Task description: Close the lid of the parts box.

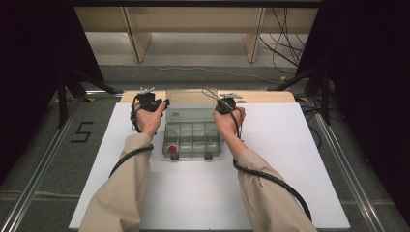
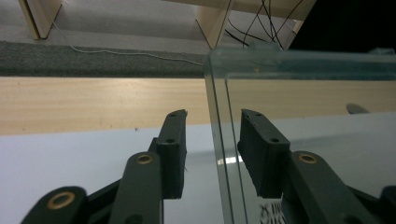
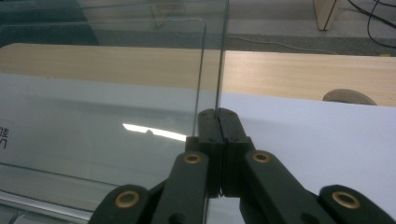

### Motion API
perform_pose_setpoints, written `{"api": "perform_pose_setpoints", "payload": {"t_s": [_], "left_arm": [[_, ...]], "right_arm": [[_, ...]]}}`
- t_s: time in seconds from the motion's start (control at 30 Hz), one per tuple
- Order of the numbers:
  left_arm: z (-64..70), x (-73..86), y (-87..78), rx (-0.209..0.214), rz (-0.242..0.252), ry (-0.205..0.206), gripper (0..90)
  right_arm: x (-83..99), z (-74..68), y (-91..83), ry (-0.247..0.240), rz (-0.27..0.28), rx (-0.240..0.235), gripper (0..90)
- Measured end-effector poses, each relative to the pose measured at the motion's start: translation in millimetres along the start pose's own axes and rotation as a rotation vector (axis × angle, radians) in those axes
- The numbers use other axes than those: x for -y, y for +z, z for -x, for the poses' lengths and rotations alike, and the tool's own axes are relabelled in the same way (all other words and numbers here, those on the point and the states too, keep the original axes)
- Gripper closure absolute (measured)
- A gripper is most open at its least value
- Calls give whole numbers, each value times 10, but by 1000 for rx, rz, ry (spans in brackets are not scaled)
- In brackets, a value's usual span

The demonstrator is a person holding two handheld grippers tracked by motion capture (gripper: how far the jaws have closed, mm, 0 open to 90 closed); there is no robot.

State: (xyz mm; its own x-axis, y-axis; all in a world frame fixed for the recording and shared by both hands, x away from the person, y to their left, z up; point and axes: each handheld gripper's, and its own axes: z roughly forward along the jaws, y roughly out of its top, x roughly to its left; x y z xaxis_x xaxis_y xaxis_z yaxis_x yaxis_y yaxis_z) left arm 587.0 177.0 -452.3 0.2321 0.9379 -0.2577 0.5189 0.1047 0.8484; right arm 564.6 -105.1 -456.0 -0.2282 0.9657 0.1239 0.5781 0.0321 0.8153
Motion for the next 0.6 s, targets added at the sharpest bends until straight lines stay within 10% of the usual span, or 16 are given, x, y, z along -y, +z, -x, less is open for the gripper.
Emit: {"api": "perform_pose_setpoints", "payload": {"t_s": [0.6], "left_arm": [[69, -278, 148, -4, -42, 0, 788]], "right_arm": [[32, 38, -26, -16, 39, -17, 900]]}}
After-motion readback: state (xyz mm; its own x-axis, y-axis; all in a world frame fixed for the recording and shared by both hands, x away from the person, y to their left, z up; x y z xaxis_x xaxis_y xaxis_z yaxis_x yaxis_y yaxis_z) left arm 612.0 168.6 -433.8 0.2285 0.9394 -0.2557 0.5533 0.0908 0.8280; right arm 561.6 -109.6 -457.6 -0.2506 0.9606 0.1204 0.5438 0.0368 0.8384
